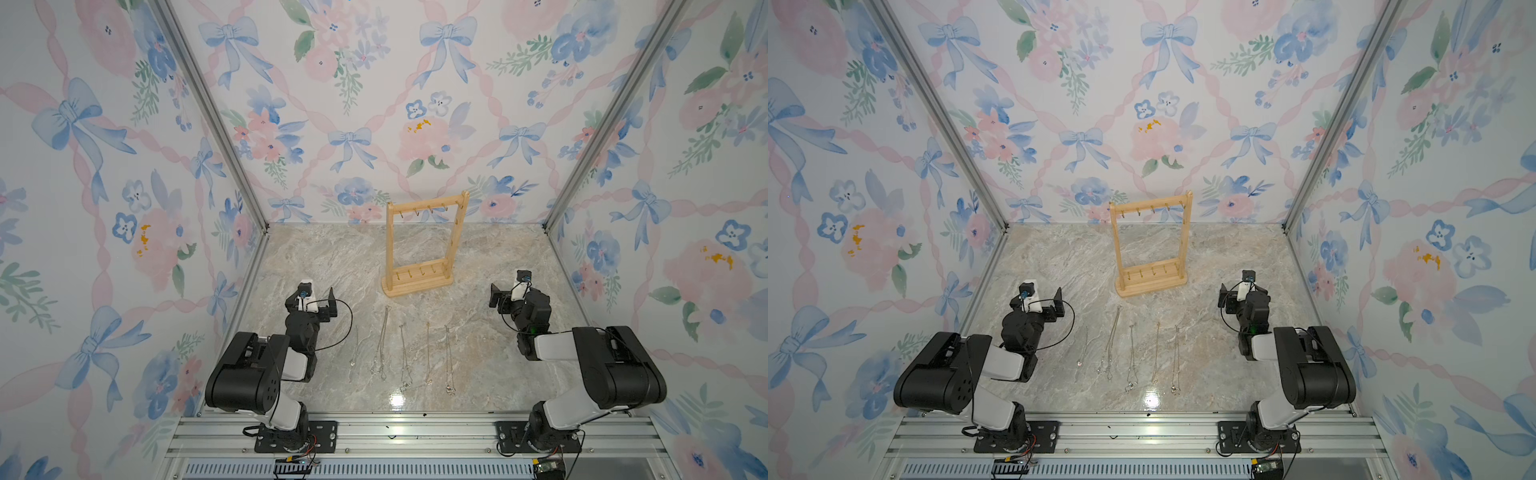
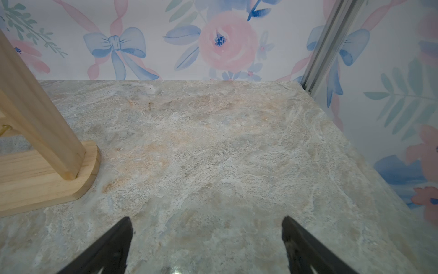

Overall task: Take the necklace off the jewelry display stand
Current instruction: Reset both arms

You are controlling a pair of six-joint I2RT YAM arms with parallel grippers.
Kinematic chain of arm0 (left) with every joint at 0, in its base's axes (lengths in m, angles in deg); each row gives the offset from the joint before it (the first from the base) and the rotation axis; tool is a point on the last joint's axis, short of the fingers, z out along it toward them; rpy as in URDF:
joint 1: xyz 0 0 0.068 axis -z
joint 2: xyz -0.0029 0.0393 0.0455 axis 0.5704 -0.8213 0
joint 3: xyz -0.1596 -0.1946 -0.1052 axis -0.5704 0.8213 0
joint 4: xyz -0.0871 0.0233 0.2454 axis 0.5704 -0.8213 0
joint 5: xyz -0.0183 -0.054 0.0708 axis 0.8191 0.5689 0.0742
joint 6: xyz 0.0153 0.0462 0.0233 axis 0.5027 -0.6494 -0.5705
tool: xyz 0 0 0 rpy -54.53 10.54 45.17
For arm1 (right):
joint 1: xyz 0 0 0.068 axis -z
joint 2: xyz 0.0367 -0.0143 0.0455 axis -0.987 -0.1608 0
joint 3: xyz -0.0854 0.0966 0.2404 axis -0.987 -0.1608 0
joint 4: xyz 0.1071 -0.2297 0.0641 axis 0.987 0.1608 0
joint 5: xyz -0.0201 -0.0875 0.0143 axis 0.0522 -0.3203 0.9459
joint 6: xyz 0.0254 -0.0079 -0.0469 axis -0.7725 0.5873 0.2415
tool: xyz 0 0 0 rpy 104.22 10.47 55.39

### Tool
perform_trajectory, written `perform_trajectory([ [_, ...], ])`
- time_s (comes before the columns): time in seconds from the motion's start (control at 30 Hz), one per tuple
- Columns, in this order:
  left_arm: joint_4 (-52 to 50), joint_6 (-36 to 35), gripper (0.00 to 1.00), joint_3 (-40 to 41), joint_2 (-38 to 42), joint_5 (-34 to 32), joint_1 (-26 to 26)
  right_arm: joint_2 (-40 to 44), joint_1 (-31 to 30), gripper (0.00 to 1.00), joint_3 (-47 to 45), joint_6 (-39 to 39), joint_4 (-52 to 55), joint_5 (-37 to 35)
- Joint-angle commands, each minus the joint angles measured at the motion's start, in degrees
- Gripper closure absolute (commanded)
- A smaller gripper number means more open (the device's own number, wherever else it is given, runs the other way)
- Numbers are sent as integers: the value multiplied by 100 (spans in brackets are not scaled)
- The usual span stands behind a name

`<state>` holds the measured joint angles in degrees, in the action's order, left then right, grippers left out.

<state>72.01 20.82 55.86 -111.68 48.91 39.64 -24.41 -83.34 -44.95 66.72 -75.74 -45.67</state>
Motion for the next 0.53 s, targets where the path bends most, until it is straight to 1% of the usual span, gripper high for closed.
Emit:
perform_trajectory([
  [0.0,48,49,2,-55,-33,-71,0,78,-75,1,-16,42,128,-117],
  [0.5,42,57,2,-63,-44,-26,-20,78,-132,1,-25,81,117,-218],
])
